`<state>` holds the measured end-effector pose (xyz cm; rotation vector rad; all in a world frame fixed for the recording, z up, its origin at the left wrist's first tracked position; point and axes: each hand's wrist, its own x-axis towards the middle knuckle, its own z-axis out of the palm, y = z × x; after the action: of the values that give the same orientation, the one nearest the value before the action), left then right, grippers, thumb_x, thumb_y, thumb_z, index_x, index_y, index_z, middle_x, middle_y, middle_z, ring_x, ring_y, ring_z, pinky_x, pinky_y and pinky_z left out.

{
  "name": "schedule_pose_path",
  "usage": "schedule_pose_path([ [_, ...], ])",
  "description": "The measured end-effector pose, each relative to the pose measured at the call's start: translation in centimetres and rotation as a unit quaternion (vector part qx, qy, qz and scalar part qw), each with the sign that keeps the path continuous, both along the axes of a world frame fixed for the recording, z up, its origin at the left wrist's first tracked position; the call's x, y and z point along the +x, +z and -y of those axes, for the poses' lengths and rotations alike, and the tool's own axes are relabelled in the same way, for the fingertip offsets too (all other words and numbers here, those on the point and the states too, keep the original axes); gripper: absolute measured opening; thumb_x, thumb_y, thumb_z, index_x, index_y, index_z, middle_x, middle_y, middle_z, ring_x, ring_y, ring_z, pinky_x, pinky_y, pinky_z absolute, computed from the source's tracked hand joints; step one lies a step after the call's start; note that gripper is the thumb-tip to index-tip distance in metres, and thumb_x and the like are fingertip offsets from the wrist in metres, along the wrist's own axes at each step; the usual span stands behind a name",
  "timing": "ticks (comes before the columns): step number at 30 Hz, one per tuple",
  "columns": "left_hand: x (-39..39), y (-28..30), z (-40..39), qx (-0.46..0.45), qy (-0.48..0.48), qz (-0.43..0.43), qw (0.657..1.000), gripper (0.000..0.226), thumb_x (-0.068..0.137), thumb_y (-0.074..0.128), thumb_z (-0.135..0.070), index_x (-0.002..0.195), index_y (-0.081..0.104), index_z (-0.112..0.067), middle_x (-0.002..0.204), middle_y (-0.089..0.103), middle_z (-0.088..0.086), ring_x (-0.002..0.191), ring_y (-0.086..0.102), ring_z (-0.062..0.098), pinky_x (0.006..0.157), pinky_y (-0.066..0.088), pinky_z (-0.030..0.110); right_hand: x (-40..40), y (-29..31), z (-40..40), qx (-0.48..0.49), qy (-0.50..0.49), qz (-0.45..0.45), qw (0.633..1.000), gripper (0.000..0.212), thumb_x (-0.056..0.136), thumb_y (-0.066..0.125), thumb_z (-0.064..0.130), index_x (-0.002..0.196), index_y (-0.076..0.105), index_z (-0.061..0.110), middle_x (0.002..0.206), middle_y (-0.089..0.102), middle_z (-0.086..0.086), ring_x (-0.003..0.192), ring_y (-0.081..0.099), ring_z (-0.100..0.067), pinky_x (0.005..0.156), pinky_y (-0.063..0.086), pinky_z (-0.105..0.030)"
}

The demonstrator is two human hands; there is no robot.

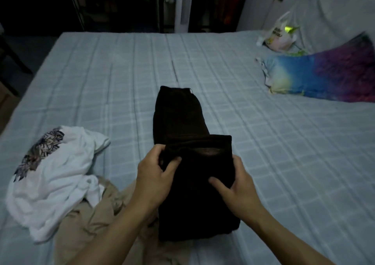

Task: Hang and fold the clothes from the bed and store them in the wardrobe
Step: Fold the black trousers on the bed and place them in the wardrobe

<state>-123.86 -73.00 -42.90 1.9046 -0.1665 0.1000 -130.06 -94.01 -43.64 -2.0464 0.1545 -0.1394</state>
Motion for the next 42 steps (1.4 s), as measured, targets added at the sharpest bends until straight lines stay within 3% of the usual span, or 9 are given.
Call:
schedule_pose_path([
  [4, 5.5, 0.8, 0.5, -0.024, 0.027, -0.014, 0.999, 0.009, 0.089, 0.070, -0.028, 0.091, 0.062, -0.033, 0.083, 0.068, -0.012, 0.076, 0.065, 0.006, 0.061, 0.047, 0.013, 6.6, 0.6, 0.7, 0.053, -0.013, 0.012, 0.998, 0.031, 0.088, 0.071, 0.020, 0.111, 0.056, 0.033, 0.100, 0.068, 0.020, 0.093, 0.067, 0.001, 0.077, 0.055, -0.018],
  [8, 12.6, 2.2, 1.9, -0.006, 0.061, -0.039, 0.997, 0.009, 0.086, 0.074, -0.027, 0.087, 0.065, -0.027, 0.075, 0.067, -0.018, 0.072, 0.063, -0.003, 0.056, 0.044, 0.008, 13.7, 1.0, 1.6, 0.056, -0.023, 0.013, 0.998, 0.015, 0.091, 0.067, 0.018, 0.103, 0.060, 0.025, 0.091, 0.068, 0.020, 0.083, 0.066, 0.002, 0.067, 0.050, -0.011],
  [20, 34.9, -2.2, 4.9, 0.064, 0.122, -0.074, 0.988, 0.016, 0.086, 0.075, -0.033, 0.093, 0.067, -0.021, 0.078, 0.063, -0.015, 0.070, 0.057, -0.018, 0.052, 0.041, 0.002, 36.5, -4.3, 3.8, 0.098, -0.041, -0.016, 0.994, 0.011, 0.092, 0.067, 0.023, 0.102, 0.065, 0.026, 0.090, 0.071, 0.013, 0.083, 0.069, -0.004, 0.071, 0.057, -0.023],
  [23, 40.6, -5.7, 5.6, 0.093, 0.142, -0.061, 0.984, 0.022, 0.088, 0.073, -0.033, 0.098, 0.067, -0.015, 0.078, 0.061, -0.013, 0.071, 0.060, -0.008, 0.055, 0.039, 0.002, 42.5, -8.0, 4.5, 0.056, -0.063, -0.025, 0.996, 0.024, 0.088, 0.071, 0.028, 0.109, 0.060, 0.024, 0.090, 0.069, 0.010, 0.084, 0.067, -0.004, 0.074, 0.055, -0.022],
  [26, 43.9, -11.1, 6.7, 0.209, 0.128, -0.087, 0.966, 0.043, 0.094, 0.063, -0.036, 0.129, 0.054, -0.011, 0.112, 0.063, 0.006, 0.104, 0.060, 0.021, 0.080, 0.046, 0.021, 46.7, -12.8, 5.4, -0.045, -0.040, -0.080, 0.995, 0.059, 0.087, 0.072, 0.034, 0.137, 0.043, 0.021, 0.117, 0.060, -0.001, 0.105, 0.062, -0.018, 0.080, 0.047, -0.018],
  [29, 43.0, -16.9, 7.5, 0.356, 0.099, -0.081, 0.926, 0.051, 0.102, 0.047, -0.038, 0.146, 0.035, -0.017, 0.133, 0.049, 0.015, 0.117, 0.049, 0.033, 0.089, 0.046, 0.047, 47.3, -17.3, 5.6, -0.130, -0.019, -0.093, 0.987, 0.071, 0.088, 0.067, 0.044, 0.147, 0.035, 0.021, 0.127, 0.052, -0.013, 0.117, 0.053, -0.029, 0.097, 0.045, -0.036],
  [34, 41.5, -18.0, 6.7, 0.332, 0.158, -0.030, 0.930, 0.059, 0.103, 0.041, -0.043, 0.152, 0.028, -0.013, 0.152, 0.038, 0.014, 0.136, 0.038, 0.032, 0.110, 0.032, 0.046, 45.5, -16.4, 5.5, -0.162, -0.023, -0.051, 0.985, 0.068, 0.094, 0.059, 0.043, 0.150, 0.032, 0.016, 0.140, 0.047, -0.011, 0.129, 0.044, -0.026, 0.104, 0.034, -0.030],
  [38, 37.5, -16.0, 6.9, 0.412, -0.003, 0.137, 0.901, 0.058, 0.103, 0.037, -0.040, 0.153, 0.033, -0.012, 0.162, 0.024, 0.011, 0.149, 0.023, 0.029, 0.120, 0.023, 0.048, 39.5, -13.7, 4.0, -0.299, 0.089, -0.023, 0.950, 0.071, 0.099, 0.044, 0.046, 0.156, 0.018, 0.014, 0.163, 0.015, -0.012, 0.150, 0.011, -0.027, 0.122, 0.011, -0.039],
  [42, 32.7, -18.0, 5.9, 0.448, -0.120, 0.064, 0.883, 0.064, 0.100, 0.015, -0.057, 0.158, 0.019, -0.029, 0.167, 0.007, -0.003, 0.154, 0.000, 0.017, 0.124, 0.009, 0.048, 33.6, -16.0, 3.4, -0.393, 0.177, -0.093, 0.898, 0.087, 0.086, 0.009, 0.077, 0.157, -0.004, 0.028, 0.164, -0.017, 0.000, 0.149, -0.022, -0.018, 0.122, -0.006, -0.045],
])
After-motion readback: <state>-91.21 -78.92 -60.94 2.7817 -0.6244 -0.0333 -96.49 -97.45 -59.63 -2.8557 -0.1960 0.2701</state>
